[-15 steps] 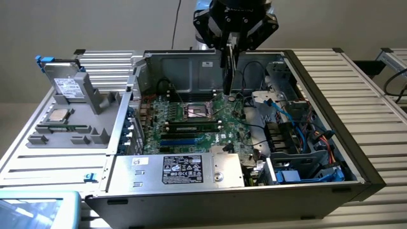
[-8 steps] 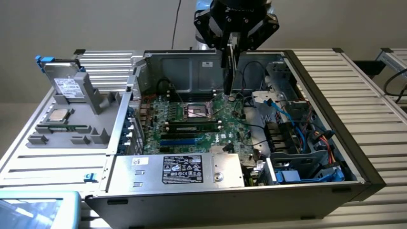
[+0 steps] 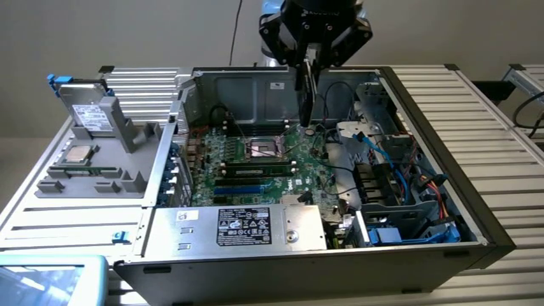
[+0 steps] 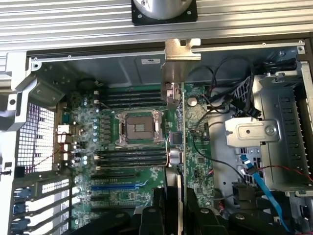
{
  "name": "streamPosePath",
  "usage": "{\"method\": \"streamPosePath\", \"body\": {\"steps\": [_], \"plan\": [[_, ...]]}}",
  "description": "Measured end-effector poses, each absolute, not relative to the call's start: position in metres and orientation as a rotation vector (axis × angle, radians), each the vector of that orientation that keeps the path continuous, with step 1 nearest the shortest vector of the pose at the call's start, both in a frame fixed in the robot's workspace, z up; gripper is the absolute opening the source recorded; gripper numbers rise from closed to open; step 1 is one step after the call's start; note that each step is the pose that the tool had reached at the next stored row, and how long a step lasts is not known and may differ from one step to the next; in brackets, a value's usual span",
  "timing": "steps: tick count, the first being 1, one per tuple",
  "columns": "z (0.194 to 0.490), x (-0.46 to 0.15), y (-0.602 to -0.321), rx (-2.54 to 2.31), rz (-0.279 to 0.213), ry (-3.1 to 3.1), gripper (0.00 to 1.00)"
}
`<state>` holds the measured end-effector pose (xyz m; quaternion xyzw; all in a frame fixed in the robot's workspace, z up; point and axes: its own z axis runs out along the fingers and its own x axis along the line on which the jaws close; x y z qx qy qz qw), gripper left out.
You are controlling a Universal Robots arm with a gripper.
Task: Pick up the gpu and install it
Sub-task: 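Insert the gpu into the slot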
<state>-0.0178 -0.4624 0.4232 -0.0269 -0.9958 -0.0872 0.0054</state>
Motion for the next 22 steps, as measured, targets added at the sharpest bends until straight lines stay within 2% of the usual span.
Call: {"method": "streamPosePath", "body": {"steps": [22], "plan": [[0.4225,-0.0178,-0.4625,0.53,-0.279,-3.038,0.28]]}}
